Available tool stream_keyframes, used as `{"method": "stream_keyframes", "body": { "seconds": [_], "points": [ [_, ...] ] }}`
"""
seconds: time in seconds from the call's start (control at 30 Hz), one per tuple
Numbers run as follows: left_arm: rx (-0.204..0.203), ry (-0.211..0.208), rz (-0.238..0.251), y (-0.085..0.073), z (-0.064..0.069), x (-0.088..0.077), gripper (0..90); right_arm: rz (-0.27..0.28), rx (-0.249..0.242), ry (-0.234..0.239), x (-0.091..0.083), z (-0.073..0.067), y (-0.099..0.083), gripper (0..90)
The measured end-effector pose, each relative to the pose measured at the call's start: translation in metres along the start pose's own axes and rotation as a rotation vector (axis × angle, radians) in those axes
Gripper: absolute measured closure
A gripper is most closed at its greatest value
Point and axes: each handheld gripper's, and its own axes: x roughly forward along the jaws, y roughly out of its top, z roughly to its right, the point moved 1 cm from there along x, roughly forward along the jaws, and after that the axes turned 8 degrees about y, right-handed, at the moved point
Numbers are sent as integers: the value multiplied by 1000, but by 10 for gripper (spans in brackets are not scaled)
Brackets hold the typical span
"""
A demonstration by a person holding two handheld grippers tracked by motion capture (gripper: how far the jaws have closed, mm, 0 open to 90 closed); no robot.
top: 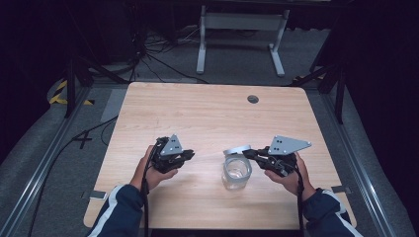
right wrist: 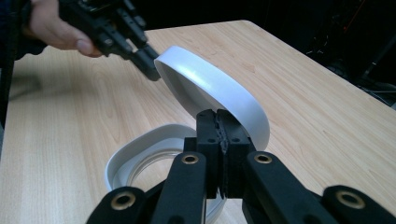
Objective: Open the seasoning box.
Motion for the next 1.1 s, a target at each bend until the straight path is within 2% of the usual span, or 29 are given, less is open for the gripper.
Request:
{"method": "stream_keyframes", "body": {
  "seconds": [0.23, 0.33, 0.4, 0.57, 0.8, 1.1],
  "points": [
    [-34, 32, -71, -39, 2, -17, 798, 15, 3, -6, 3, 6, 2, 888],
    [-31, 44, -100, -50, 5, -23, 775, 19, 8, -7, 5, 10, 3, 888],
    [-46, 49, -108, -56, 7, -26, 765, 20, 14, -5, 6, 11, 3, 888],
    [-38, 65, -141, -66, 9, -33, 711, 18, 22, -4, 12, 17, 3, 883],
    [-67, 76, -145, -75, 9, -39, 640, 6, 17, -4, 13, 15, 3, 873],
    [-77, 80, -145, -84, 7, -44, 548, -12, 1, -11, 11, 13, 1, 840]
  ]
}}
